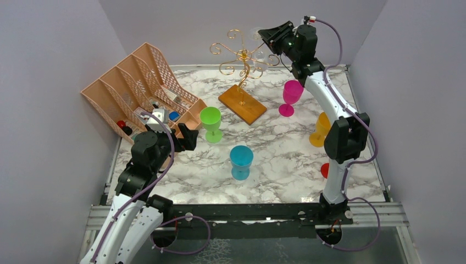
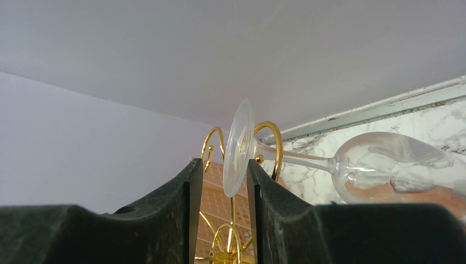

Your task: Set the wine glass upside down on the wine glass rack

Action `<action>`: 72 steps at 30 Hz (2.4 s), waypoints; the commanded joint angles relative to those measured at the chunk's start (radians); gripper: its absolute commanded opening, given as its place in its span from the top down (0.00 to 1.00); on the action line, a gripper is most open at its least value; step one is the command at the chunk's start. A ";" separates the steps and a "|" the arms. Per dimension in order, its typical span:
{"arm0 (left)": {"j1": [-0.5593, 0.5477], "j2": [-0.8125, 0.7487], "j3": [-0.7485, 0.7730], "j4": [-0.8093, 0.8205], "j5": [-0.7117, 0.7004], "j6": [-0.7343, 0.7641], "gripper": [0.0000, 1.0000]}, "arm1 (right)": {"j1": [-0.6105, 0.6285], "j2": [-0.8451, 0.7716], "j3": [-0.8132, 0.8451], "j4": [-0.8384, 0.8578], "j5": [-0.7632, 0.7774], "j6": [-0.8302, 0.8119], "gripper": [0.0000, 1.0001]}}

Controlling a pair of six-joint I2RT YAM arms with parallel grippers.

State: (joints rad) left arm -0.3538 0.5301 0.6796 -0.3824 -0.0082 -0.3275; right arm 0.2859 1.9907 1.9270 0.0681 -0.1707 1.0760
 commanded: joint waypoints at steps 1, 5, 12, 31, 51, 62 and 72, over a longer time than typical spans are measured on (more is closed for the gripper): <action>0.000 -0.007 -0.008 0.032 -0.006 0.015 0.01 | -0.005 -0.048 0.024 0.001 -0.013 -0.036 0.61; 0.001 -0.006 -0.008 0.030 -0.007 0.016 0.01 | -0.005 -0.074 -0.003 0.011 -0.030 -0.066 0.59; 0.001 -0.002 -0.008 0.027 -0.006 0.018 0.01 | -0.006 -0.166 -0.123 0.028 -0.036 -0.150 0.55; 0.001 0.031 -0.006 0.021 -0.050 0.009 0.01 | -0.005 -0.638 -0.551 -0.094 -0.104 -0.592 0.47; 0.001 0.373 0.192 -0.055 -0.102 -0.138 0.12 | -0.005 -1.023 -0.817 -0.501 0.140 -0.705 0.00; 0.001 0.566 0.281 -0.028 -0.037 -0.192 0.35 | -0.006 -1.241 -1.060 -0.385 -0.096 -0.693 0.00; 0.002 0.696 0.317 0.008 -0.047 -0.155 0.44 | -0.005 -1.272 -1.129 -0.460 -0.040 -0.673 0.05</action>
State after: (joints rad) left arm -0.3534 1.1927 0.9432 -0.4084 -0.0597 -0.5068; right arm 0.2859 0.7319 0.8127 -0.3645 -0.2108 0.3923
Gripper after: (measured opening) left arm 0.569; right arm 0.961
